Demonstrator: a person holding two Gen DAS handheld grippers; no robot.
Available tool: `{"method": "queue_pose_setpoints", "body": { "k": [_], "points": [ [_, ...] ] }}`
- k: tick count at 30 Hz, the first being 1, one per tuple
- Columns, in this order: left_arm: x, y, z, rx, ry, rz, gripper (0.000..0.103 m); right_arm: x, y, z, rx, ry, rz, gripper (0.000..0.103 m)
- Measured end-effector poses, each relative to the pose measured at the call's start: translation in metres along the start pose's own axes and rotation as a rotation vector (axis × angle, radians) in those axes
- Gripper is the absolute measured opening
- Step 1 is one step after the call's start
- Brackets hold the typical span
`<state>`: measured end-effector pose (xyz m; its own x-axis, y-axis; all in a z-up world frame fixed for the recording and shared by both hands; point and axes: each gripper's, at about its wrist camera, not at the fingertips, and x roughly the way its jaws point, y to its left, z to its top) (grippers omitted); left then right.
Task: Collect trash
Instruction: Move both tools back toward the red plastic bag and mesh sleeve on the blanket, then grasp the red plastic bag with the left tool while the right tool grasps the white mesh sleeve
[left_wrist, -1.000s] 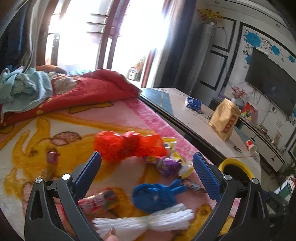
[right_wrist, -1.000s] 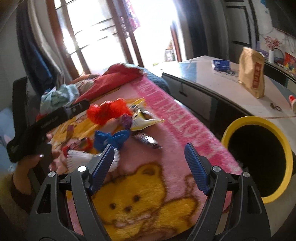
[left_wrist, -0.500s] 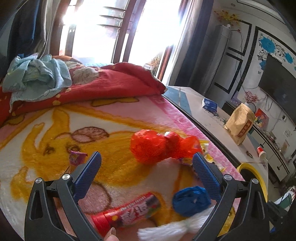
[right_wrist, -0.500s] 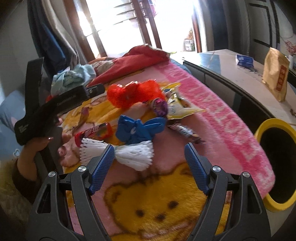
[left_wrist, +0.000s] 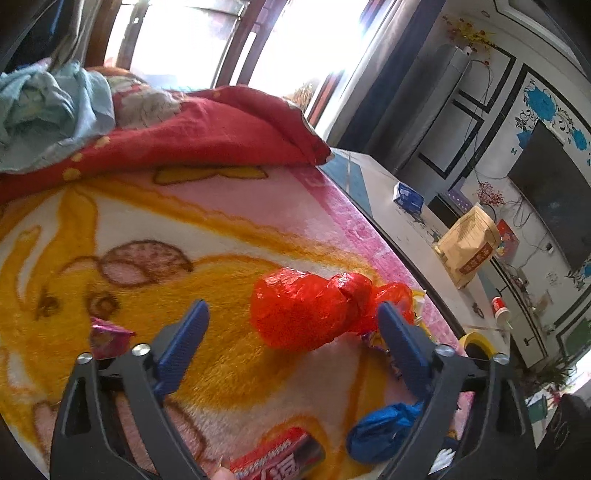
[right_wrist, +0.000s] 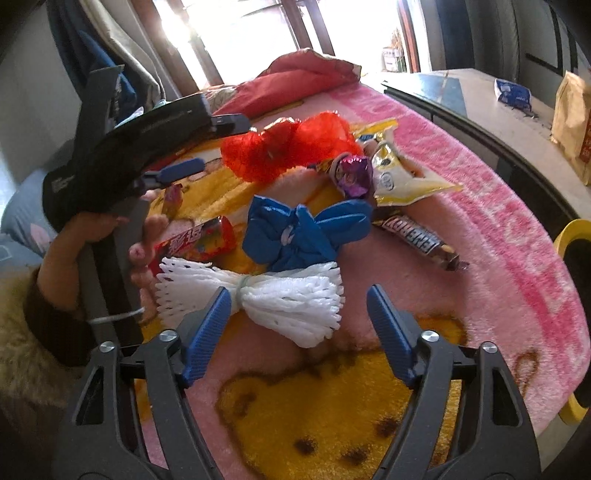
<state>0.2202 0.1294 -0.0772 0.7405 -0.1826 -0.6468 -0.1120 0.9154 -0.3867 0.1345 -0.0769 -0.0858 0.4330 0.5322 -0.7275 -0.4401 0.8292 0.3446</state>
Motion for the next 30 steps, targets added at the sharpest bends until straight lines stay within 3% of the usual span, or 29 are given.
{"method": "queue_pose_setpoints", "body": {
  "k": [3, 5, 10, 14, 19, 30],
  "points": [
    [0.01, 0.001, 0.001, -0.013, 0.022, -0.01, 0.08, 0.003, -0.001, -0.002, 0.009, 0.023, 0.018, 0.046],
    [0.015, 0.001, 0.001, -0.027, 0.037, -0.018, 0.073, 0.004, -0.002, -0.004, 0.009, 0.039, 0.031, 0.027],
    [0.02, -0.001, -0.001, -0.025, 0.054, -0.03, 0.05, -0.004, -0.004, -0.01, 0.001, 0.037, 0.038, 0.01],
    [0.017, -0.002, -0.004, -0.023, 0.055, -0.042, 0.033, -0.01, -0.005, -0.012, -0.002, 0.029, 0.04, 0.006],
    [0.009, -0.007, -0.009, -0.006, 0.043, -0.045, 0.022, -0.017, -0.008, -0.012, -0.004, 0.018, 0.042, 0.005],
    [-0.034, -0.015, -0.016, 0.004, -0.049, -0.05, 0.018, -0.037, -0.008, -0.014, -0.016, -0.017, 0.07, 0.004]
  ]
}}
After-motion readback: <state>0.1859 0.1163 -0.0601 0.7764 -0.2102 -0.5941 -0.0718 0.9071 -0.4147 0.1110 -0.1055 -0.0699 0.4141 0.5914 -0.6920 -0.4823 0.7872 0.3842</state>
